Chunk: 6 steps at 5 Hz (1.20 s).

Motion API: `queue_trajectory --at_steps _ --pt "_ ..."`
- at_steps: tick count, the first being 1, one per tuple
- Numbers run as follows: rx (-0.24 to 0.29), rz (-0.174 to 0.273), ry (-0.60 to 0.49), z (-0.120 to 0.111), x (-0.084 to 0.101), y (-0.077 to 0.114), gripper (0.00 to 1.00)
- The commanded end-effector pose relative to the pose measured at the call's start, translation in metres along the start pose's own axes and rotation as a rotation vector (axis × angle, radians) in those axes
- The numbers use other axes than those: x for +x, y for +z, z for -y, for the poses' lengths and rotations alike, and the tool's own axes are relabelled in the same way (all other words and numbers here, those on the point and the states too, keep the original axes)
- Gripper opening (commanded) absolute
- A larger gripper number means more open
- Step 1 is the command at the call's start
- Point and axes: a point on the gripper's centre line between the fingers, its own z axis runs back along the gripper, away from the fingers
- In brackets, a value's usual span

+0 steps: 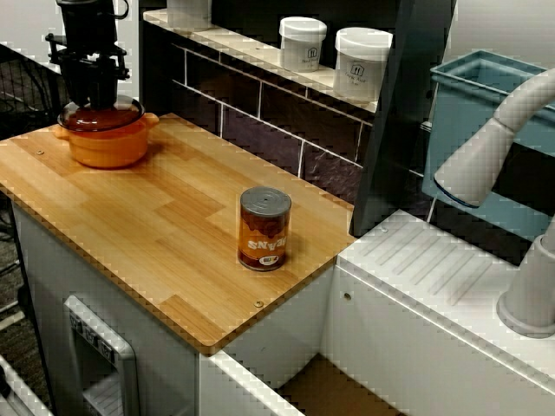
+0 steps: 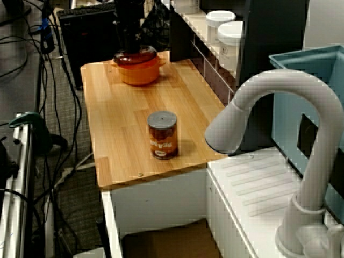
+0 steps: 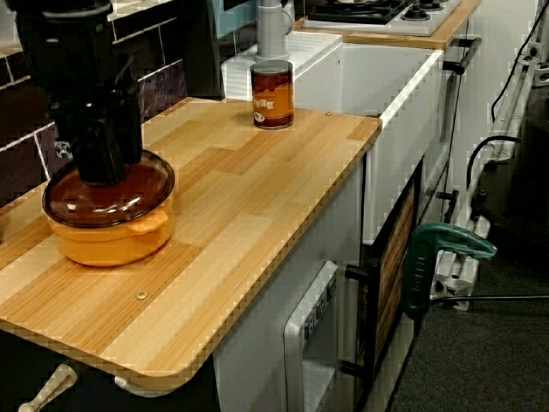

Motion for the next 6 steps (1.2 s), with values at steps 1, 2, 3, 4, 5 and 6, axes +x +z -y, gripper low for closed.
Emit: queue_trajectory --at_steps 1,2,3,4,5,6 --pt "0.019 0.053 0.012 -0.007 -0.004 0.012 0.00" --pt "0.020 0.049 0.013 -0.006 -0.003 0.012 1.00" --pt "0.015 0.054 0.009 -0.005 -0.006 0.014 1.00" --pt "0.016 0.062 -0.001 -0.002 -0.010 0.015 1.00" --pt "0.010 0.059 -0.007 0.001 -0.014 0.016 1.00" --pt "0.008 0.062 -0.010 0.003 -0.017 0.018 1.00"
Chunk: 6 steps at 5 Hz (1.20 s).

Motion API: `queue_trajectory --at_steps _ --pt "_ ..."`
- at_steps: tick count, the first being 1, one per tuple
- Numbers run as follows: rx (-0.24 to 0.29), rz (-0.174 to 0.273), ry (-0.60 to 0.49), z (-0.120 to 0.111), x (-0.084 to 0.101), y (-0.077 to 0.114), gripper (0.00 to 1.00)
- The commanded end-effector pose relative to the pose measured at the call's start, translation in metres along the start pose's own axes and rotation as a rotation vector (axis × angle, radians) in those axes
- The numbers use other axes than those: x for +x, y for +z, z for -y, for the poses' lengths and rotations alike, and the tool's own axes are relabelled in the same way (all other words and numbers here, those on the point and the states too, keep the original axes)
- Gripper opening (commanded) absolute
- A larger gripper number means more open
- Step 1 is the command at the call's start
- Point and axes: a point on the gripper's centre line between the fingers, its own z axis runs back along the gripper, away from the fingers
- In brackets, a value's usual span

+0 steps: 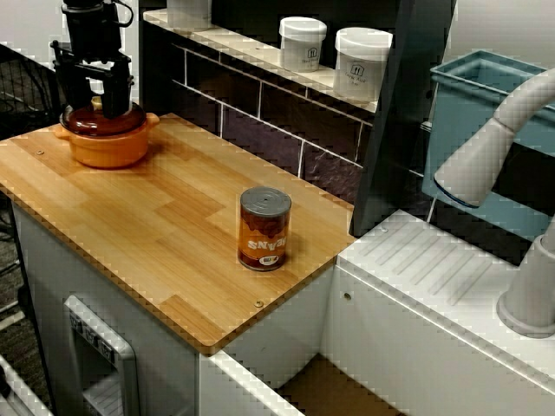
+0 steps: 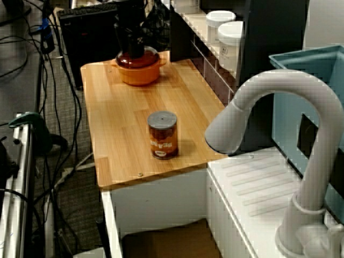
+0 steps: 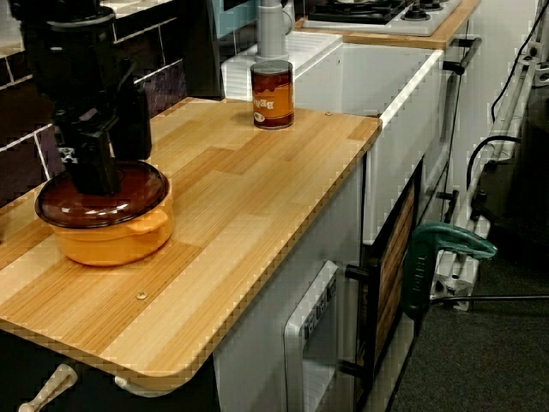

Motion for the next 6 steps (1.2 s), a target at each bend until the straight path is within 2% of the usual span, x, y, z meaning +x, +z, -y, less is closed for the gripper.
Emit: queue_trajectory --at_steps 1,6 --pt "0.014 0.064 -0.019 0.001 -0.019 0.023 1.00" --pt "-0.003 0.069 -0.006 0.001 -0.019 0.036 1.00"
